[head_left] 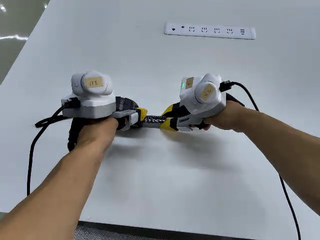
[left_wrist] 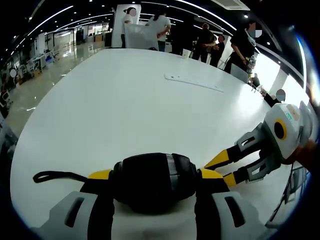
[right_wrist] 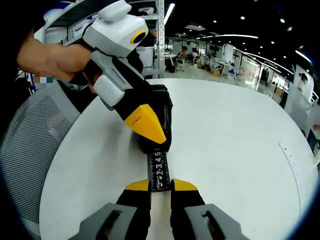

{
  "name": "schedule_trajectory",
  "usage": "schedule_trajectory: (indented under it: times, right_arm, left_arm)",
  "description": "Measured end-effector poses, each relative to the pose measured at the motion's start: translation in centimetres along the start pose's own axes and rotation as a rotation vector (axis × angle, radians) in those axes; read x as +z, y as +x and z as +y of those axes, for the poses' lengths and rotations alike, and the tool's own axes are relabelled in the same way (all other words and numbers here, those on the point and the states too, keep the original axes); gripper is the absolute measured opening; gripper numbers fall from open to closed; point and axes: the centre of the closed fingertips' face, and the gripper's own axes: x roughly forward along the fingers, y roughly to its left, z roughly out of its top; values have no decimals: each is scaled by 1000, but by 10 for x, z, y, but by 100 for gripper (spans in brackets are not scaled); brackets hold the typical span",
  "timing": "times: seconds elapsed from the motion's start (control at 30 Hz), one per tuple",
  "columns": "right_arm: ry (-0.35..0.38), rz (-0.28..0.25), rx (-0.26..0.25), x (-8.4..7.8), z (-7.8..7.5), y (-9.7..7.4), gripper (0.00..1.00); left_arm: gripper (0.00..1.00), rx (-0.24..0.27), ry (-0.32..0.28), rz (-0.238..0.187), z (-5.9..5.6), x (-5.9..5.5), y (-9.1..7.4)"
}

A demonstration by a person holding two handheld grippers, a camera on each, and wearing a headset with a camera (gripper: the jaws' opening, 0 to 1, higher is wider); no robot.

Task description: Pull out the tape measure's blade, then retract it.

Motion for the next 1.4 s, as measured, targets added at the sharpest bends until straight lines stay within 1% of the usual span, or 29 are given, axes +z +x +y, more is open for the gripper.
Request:
schedule_trajectory:
  times: [0.33, 0.83, 1.27, 1.4]
  right_arm:
    - [-7, -10, 2, 6, -1, 7, 12]
    - [-27, -32, 4, 24, 4, 22, 12]
    - [-31, -53, 1, 32, 5, 29, 12]
    - [-38, -51, 3, 31, 4, 30, 12]
  left_arm:
    - [61, 0, -3, 1, 0, 0, -1]
    - [61, -6, -14, 6, 1, 0, -1]
    - [61, -12, -20, 9, 1, 0, -1]
    - [61, -12, -18, 10, 1, 0, -1]
